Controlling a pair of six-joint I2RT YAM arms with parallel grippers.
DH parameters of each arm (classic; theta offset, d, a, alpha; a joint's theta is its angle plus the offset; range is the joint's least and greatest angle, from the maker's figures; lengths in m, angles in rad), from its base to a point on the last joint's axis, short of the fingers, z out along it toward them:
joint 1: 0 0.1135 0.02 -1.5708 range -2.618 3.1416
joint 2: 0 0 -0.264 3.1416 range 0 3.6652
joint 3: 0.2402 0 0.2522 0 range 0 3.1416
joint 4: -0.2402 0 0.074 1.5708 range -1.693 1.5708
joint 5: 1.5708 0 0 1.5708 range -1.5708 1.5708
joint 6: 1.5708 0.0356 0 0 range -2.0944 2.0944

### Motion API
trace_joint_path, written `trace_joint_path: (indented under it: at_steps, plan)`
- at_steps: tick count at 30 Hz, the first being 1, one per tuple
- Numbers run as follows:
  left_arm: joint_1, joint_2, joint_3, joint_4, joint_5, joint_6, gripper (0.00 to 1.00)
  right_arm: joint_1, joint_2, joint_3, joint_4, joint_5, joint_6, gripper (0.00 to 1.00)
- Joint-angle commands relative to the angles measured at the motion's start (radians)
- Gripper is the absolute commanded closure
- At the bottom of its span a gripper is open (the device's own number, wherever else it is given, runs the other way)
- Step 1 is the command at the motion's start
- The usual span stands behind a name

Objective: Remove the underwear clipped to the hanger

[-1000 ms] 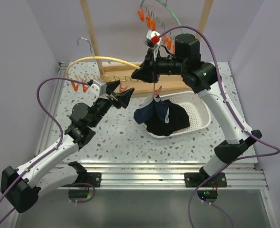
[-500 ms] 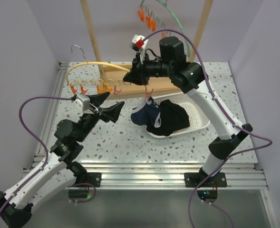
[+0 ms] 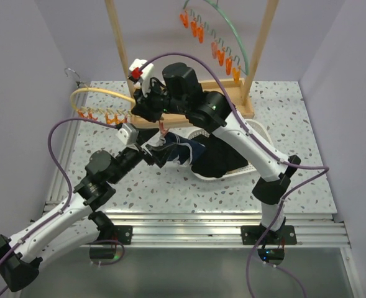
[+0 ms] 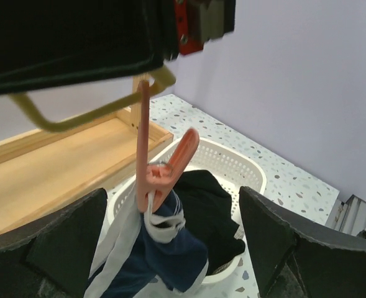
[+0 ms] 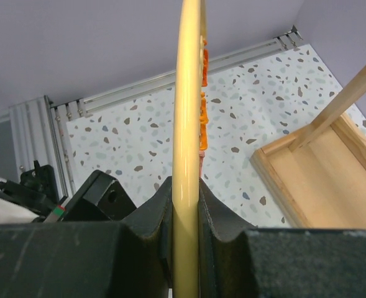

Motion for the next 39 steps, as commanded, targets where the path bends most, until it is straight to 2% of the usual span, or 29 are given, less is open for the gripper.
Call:
trace_joint_path:
  at_steps: [1,13,18,24,27,29,30,33,34,35,37,38,39]
  plan:
    - [-0.004,-0.018,0.058,0.022,-0.036,0.035,0.09,0.032,0.009,0.104,0.059,0.123,-0.013,1.00]
    - [-0.004,-0.005,0.059,0.071,-0.099,0.110,0.12,0.073,0.062,0.170,0.050,0.160,-0.016,1.00]
    - [-0.004,0.009,0.052,0.134,-0.098,0.162,0.18,0.073,0.060,0.170,0.050,0.144,-0.019,1.00]
    - [-0.004,0.031,0.069,0.171,-0.039,0.179,0.30,0.077,0.054,0.154,0.048,0.134,-0.022,1.00]
    - [-0.004,0.035,0.070,0.186,-0.030,0.179,0.39,0.077,0.052,0.151,0.048,0.129,-0.022,1.00]
    - [-0.004,0.037,0.070,0.192,-0.030,0.176,0.54,0.077,0.051,0.148,0.048,0.128,-0.022,1.00]
    - [-0.004,0.040,0.072,0.194,-0.036,0.173,0.67,0.078,0.051,0.145,0.048,0.127,-0.024,1.00]
    - [-0.004,0.035,0.070,0.195,-0.045,0.169,0.85,0.078,0.048,0.138,0.048,0.127,-0.027,1.00]
    - [-0.004,0.035,0.070,0.194,-0.053,0.167,0.97,0.077,0.046,0.136,0.050,0.126,-0.027,1.00]
    - [-0.004,0.032,0.070,0.192,-0.056,0.167,1.00,0.077,0.048,0.135,0.048,0.124,-0.027,1.00]
    - [-0.004,0.031,0.070,0.183,-0.062,0.166,1.00,0.077,0.045,0.133,0.047,0.123,-0.034,1.00]
    - [-0.004,0.029,0.069,0.178,-0.062,0.167,0.95,0.077,0.045,0.133,0.045,0.123,-0.039,1.00]
    - [-0.004,0.023,0.069,0.172,-0.062,0.164,0.65,0.077,0.042,0.133,0.045,0.123,-0.050,1.00]
